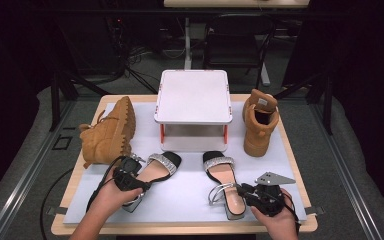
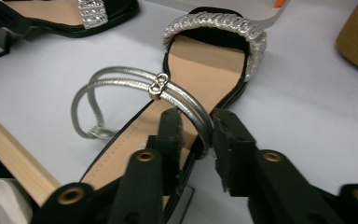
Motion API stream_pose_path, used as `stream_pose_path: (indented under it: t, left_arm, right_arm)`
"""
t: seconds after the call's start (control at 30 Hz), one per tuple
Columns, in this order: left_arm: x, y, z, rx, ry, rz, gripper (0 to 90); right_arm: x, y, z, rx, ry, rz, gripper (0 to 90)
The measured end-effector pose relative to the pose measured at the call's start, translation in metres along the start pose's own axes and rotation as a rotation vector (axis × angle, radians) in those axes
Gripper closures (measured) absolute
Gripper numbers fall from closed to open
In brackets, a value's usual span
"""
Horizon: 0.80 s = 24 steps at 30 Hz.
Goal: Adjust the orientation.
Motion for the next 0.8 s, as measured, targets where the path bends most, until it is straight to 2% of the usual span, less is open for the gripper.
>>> stream_pose_path:
  t: [0.07, 0.13, 0.2, 0.33, 0.47, 0.8]
  left_arm:
    - [0.0, 0.001, 0.0, 0.006, 0.001, -0.005, 39.5]
    - [-0.001, 0.001, 0.0, 0.001, 0.0, -0.005, 39.4]
    - [0.0, 0.0, 0.001, -0.007, 0.001, 0.001, 39.5]
    - [0.0, -0.001, 0.0, -0.008, -0.002, -0.008, 39.6]
    - [-0.001, 0.0, 0.001, -0.008, 0.0, -0.01, 39.6]
    - [0.0, 0.0, 0.001, -0.009, -0.003, -0.007, 39.6]
  right_arm:
    - [-0.001, -0.002, 0.0, 0.025, 0.002, -0.012, 82.9]
    - [0.0, -0.005, -0.001, 0.036, 0.007, -0.017, 86.3]
    - [0.001, -0.007, -0.002, 0.023, 0.002, -0.001, 86.7]
    - [0.002, -0.007, -0.004, 0.025, -0.004, -0.012, 87.2]
    - [0.002, -0.006, -0.005, 0.05, -0.015, -0.033, 87.3]
    - [0.001, -0.018, -0.005, 0.081, -0.03, -0.007, 87.6]
Point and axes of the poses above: each handheld gripper's, and its own axes: z roughly forward along the jaws, x roughly out of its underside, y roughly to its left, the point moved 3 cm from there along z, roughly forward along the jaws, and after that the axes turned 6 degrees about x, right-handed, at the moved point
